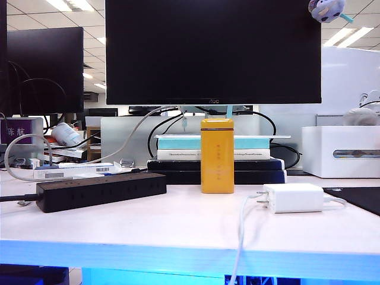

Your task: Plug the white charger into the left socket.

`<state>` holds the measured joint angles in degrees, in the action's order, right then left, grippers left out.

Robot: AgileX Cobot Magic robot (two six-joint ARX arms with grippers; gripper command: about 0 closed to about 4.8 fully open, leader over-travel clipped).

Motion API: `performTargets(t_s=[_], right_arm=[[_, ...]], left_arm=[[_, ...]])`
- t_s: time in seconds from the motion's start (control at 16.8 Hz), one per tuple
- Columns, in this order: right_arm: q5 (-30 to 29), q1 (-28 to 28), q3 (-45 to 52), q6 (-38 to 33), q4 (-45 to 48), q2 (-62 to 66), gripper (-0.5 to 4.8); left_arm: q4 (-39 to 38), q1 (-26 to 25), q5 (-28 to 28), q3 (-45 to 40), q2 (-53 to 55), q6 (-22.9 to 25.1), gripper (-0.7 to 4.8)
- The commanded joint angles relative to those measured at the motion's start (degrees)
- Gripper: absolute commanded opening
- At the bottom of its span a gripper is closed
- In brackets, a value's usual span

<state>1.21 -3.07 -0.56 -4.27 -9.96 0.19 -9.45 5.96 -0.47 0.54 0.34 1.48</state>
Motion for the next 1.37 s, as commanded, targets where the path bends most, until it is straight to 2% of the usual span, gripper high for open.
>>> performTargets(t_s=[0.06,0.54,0.77,0.89,1.07,1.37], right_arm=[[-2.25,0.15,0.5,3.67,0.09,0.04,0.0],[-2.45,0.11,0.5,2.43,0.31,0.04,0.0],[-2.84,0.11,-0.76,-9.79,5.35,0.04,-0.01],[-2.89,0.13,-2.78,-12.87,6.99,0.04,-0.01],[-2.84,0.13,-8.26,-13.77,6.8,0.04,-0.01],[-2.69,0.11,-17.09,-13.75,6.6,3.82,-0.01]], left_arm=[[-0.61,-0.04,0.02,0.02,-0.13,0.02,-0.04],[-0.61,-0.04,0.02,0.02,-0.13,0.02,-0.04],[2.32,-0.04,0.68,1.55,-0.13,-2.49,-0.04],[3.08,-0.04,0.42,3.93,-0.13,-3.28,-0.04],[4.0,-0.07,-0.55,9.07,0.33,-8.52,-0.04],[6.36,-0.07,-3.08,18.71,9.27,-7.21,-0.04]])
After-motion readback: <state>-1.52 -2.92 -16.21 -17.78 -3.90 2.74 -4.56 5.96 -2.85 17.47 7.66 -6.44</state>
